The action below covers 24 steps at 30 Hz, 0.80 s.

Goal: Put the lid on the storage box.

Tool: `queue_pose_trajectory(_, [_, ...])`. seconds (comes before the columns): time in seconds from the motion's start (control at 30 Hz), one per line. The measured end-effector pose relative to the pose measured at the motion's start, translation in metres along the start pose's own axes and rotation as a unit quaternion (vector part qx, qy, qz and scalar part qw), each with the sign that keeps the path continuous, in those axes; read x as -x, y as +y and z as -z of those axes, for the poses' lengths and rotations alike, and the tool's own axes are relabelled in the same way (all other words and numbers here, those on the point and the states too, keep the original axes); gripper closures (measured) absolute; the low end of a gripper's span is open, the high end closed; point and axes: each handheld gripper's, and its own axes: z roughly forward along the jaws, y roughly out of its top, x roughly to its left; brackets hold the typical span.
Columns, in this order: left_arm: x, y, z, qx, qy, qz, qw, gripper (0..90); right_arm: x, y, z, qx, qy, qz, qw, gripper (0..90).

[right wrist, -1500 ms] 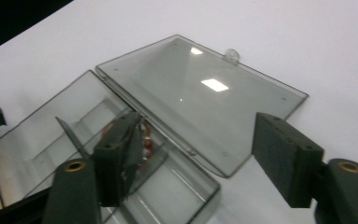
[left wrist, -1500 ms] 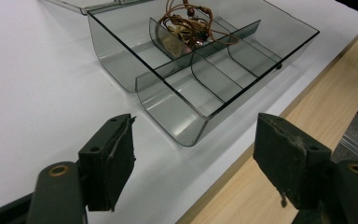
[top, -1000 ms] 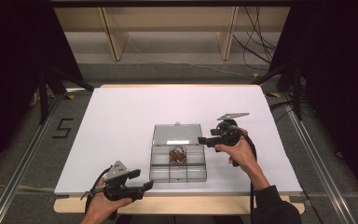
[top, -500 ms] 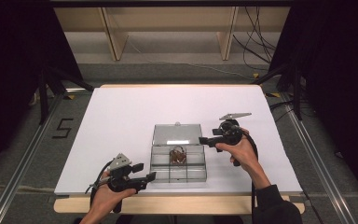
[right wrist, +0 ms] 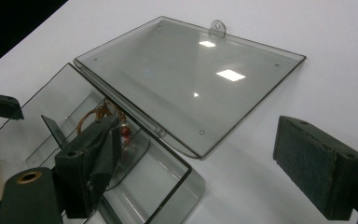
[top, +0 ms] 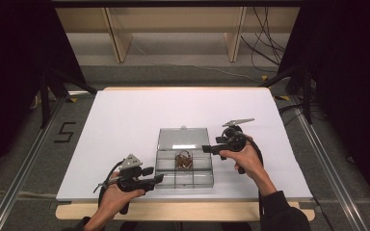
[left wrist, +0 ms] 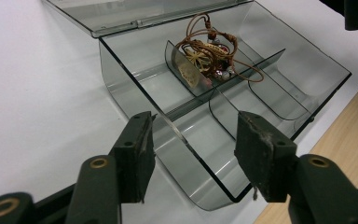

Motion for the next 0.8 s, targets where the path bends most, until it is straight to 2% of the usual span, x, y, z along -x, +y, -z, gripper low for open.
queue_pose_trajectory(0.07, [-0.001,-0.001,-0.001,0.000,0.001,0.001,1.0000,49.9,0.001,0.000,-0.003,-0.001,0.004,0.008,1.0000,16.4])
queue_pose_trajectory(0.1, [-0.001,-0.001,-0.002,-0.001,0.001,0.004,1.0000,50.4,0.001,0.000,-0.004,-0.003,0.003,0.008,1.0000,16.4])
queue_pose_trajectory(0.13, [-0.002,-0.001,-0.002,-0.004,0.001,0.003,1.0000,51.2,-0.001,-0.001,-0.005,-0.005,0.011,0.000,0.9999,16.5])
queue_pose_trajectory(0.17, [-0.002,-0.001,-0.003,-0.004,-0.001,0.006,1.0000,52.3,-0.001,-0.001,-0.007,-0.003,0.009,0.009,0.9999,16.4])
queue_pose_trajectory(0.23, [-0.003,-0.002,-0.004,-0.005,-0.002,0.009,0.9999,54.3,-0.003,-0.001,-0.009,-0.012,0.015,0.002,0.9998,16.4])
queue_pose_trajectory(0.27, [-0.003,-0.002,-0.004,-0.007,0.000,0.006,1.0000,55.5,-0.002,-0.001,-0.010,-0.011,0.017,0.010,0.9998,16.4])
queue_pose_trajectory(0.3, [-0.003,-0.002,-0.005,-0.007,0.001,0.005,1.0000,55.9,-0.005,-0.002,-0.009,-0.017,0.013,-0.005,0.9998,16.4])
queue_pose_trajectory(0.4, [-0.004,-0.003,-0.005,-0.016,0.005,0.001,0.9999,57.6,0.000,-0.002,-0.012,-0.014,0.014,0.008,0.9998,16.5])
queue_pose_trajectory(0.47, [-0.004,-0.003,-0.006,-0.019,0.004,0.003,0.9998,57.6,-0.001,-0.002,-0.014,-0.016,0.022,0.000,0.9996,16.4])
queue_pose_trajectory(0.5, [-0.006,-0.003,-0.005,-0.026,0.006,-0.007,0.9996,57.4,-0.001,-0.003,-0.014,-0.017,0.020,0.005,0.9997,16.4])
queue_pose_trajectory(0.53, [-0.005,-0.003,-0.007,-0.015,0.001,0.010,0.9998,57.3,-0.001,-0.003,-0.015,-0.021,0.018,0.006,0.9996,16.5])
queue_pose_trajectory(0.6, [-0.006,-0.004,-0.008,-0.015,-0.001,0.024,0.9996,57.3,-0.001,-0.003,-0.017,-0.023,0.023,0.007,0.9994,16.7])
queue_pose_trajectory(0.63, [-0.006,-0.004,-0.008,-0.015,-0.001,0.023,0.9996,57.2,-0.003,-0.004,-0.017,-0.030,0.022,-0.010,0.9993,16.2])
queue_pose_trajectory(0.67, [-0.006,-0.004,-0.008,-0.016,-0.001,0.020,0.9997,57.3,0.000,-0.004,-0.019,-0.026,0.025,0.008,0.9993,16.3])
queue_pose_trajectory(0.7, [-0.006,-0.004,-0.007,-0.017,0.002,0.017,0.9997,57.3,-0.001,-0.004,-0.019,-0.029,0.023,0.004,0.9993,16.1])
queue_pose_trajectory(0.73, [-0.005,-0.004,-0.007,-0.016,0.005,0.014,0.9998,57.5,-0.003,-0.005,-0.020,-0.036,0.017,-0.011,0.9991,16.1])
queue_pose_trajectory(0.77, [-0.004,-0.004,-0.008,-0.014,0.007,0.011,0.9998,57.5,-0.001,-0.005,-0.020,-0.032,0.018,0.006,0.9993,16.4])
queue_pose_trajectory(0.8, [-0.004,-0.004,-0.008,-0.015,0.007,0.011,0.9998,57.4,0.000,-0.005,-0.021,-0.033,0.023,0.005,0.9992,16.5])
